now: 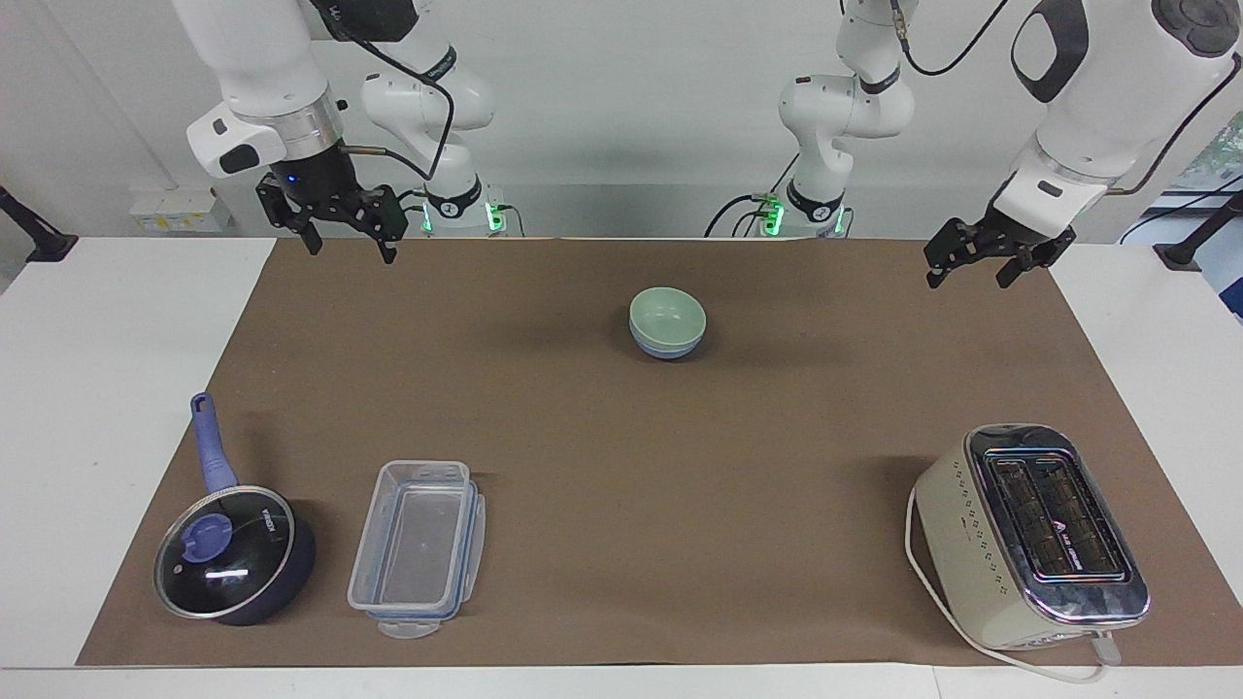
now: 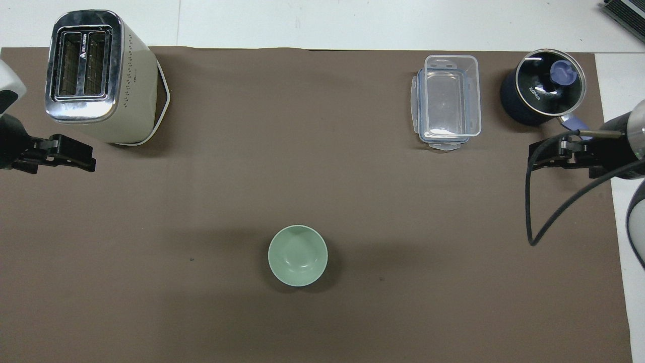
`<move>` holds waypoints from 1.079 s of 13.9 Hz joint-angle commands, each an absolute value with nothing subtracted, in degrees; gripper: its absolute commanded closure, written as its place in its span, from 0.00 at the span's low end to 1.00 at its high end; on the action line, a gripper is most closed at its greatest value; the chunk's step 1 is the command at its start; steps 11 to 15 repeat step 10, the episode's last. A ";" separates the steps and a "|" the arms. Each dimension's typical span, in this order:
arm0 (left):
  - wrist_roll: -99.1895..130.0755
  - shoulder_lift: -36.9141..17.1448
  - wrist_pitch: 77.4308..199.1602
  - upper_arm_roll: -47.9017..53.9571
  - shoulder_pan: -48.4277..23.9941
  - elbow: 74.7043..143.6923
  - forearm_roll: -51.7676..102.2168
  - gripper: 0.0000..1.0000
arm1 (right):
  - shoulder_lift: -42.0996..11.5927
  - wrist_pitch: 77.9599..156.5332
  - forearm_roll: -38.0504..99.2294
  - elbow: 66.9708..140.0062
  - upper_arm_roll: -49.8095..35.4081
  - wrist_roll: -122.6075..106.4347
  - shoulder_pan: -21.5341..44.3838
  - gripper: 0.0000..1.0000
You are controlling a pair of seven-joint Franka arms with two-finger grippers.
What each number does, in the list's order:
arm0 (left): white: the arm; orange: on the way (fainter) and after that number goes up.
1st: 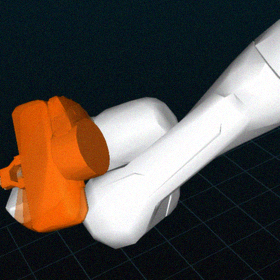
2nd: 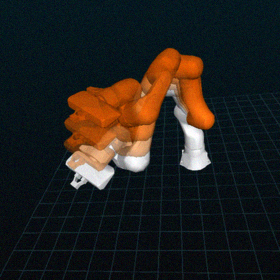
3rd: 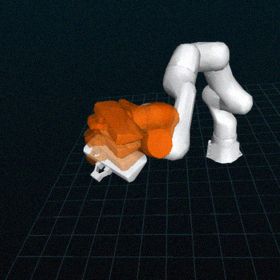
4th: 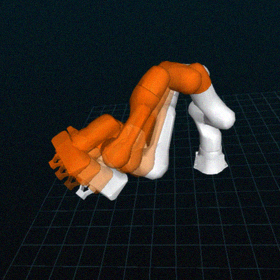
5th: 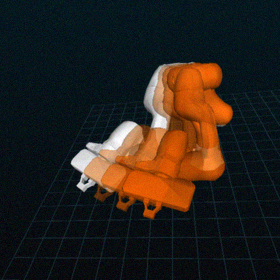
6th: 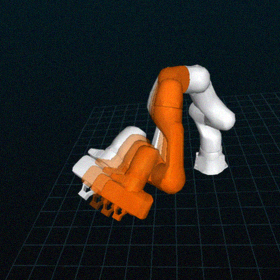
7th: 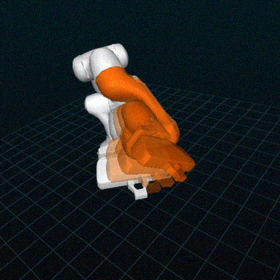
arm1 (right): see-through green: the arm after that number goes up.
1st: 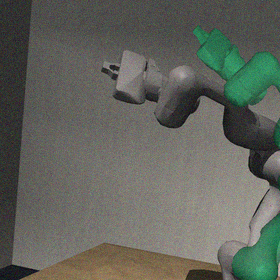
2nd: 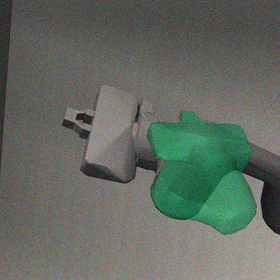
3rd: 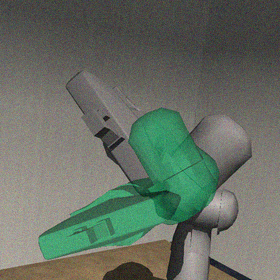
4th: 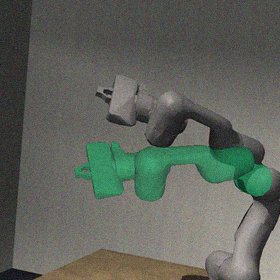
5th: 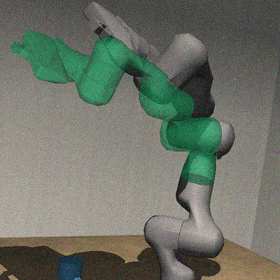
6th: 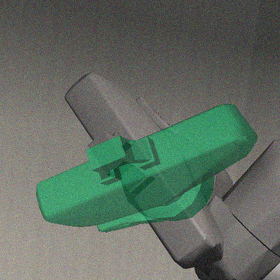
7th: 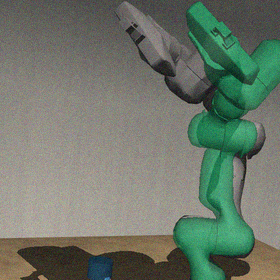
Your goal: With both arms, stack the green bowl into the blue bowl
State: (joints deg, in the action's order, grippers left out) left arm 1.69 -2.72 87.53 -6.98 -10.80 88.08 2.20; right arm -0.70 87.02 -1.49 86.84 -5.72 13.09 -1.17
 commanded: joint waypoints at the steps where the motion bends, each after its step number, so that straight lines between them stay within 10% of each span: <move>1: 1.32 -2.11 86.75 -6.59 -10.20 88.07 1.23 0.00 | -1.23 85.61 -0.79 85.51 -6.15 12.48 -1.76 0.00; 15: 1.32 -2.11 86.75 -6.59 -10.20 88.07 1.23 0.00 | -0.70 85.78 -0.70 86.48 -6.24 13.71 -1.67 0.00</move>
